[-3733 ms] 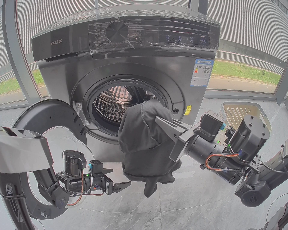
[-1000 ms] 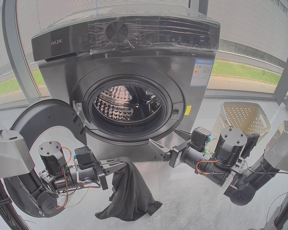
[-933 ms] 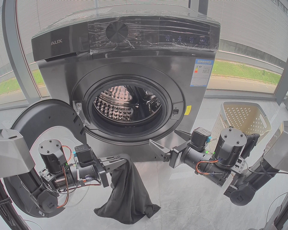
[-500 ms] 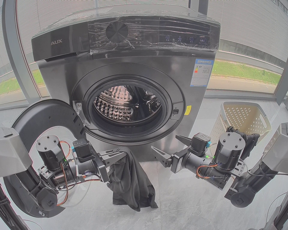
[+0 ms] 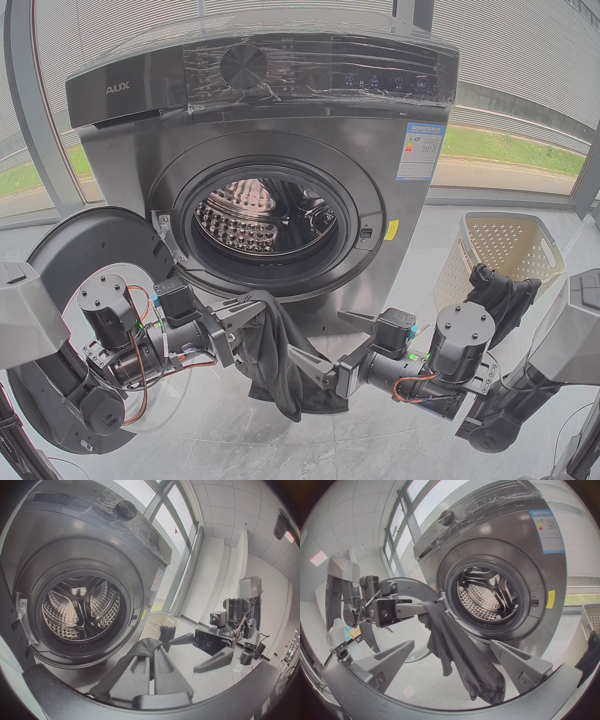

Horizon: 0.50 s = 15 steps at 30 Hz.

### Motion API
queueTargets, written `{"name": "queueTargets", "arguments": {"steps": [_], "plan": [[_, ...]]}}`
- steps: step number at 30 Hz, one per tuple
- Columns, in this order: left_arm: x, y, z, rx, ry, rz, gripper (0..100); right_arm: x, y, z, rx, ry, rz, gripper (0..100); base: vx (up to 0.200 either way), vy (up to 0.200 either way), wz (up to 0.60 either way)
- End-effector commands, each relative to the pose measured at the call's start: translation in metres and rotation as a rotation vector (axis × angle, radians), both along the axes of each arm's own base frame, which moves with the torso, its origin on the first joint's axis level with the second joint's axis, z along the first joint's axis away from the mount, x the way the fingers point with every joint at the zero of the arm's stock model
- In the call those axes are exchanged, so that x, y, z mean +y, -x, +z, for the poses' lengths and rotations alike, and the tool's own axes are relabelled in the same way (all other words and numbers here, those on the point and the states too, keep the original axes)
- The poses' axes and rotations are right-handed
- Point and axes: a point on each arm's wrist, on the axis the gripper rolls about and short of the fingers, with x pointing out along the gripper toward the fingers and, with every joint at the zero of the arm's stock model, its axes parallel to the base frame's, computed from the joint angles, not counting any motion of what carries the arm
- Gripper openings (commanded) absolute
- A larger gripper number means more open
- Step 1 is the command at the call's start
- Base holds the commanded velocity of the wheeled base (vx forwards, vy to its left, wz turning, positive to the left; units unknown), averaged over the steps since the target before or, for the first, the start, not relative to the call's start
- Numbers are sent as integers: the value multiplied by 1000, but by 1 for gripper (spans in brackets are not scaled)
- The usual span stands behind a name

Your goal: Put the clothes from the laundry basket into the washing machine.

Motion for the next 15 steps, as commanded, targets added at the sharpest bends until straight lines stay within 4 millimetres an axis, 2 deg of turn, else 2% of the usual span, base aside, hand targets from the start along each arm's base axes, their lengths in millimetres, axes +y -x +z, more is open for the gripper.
{"name": "queueTargets", "arguments": {"steps": [1,6,11,15], "plan": [[-2,-1,1,-9,4,-5,0,13,1,-17,24,22,46,100,0,0,0],[-5,-2,2,-13,8,-1,0,25,-9,-27,26,21,49,100,0,0,0],[-6,-2,3,-15,9,-2,0,39,-21,-29,5,-6,45,100,0,0,0],[-6,-1,2,-12,7,-5,0,45,-23,-29,-7,-18,47,100,0,0,0]]}}
